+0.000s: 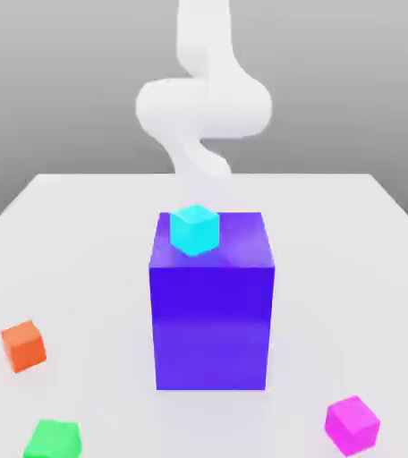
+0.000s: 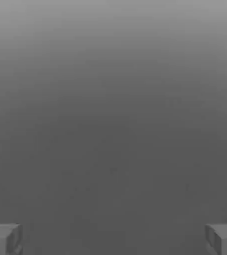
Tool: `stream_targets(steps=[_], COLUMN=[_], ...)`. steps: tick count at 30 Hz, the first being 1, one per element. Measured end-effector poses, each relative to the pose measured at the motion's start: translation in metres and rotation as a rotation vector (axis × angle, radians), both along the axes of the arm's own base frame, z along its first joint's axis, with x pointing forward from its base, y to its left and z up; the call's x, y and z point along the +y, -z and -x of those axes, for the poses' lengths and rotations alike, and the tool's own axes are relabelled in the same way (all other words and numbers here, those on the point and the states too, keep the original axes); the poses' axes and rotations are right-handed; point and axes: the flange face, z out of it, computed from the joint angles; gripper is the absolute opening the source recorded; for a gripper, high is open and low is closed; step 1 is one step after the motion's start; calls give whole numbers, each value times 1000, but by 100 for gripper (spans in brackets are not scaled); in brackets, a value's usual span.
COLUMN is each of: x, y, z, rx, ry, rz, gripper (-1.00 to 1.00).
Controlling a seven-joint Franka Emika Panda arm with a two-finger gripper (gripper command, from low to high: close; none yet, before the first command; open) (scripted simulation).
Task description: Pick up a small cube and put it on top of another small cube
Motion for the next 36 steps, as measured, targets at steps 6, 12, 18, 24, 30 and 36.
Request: stream_targets(steps=[6,12,18,24,30,36], x=[38,78,121,158,181,182], y=[93,195,305,414,511,547], z=[-67,-107,-120,-106,-84,-82], rx=[161,315,468,621,721,725], ry=[-56,-126,-212,-298,-355,-358], rz=[50,90,120,134,132,134], gripper=[0,0,0,0,0,-100])
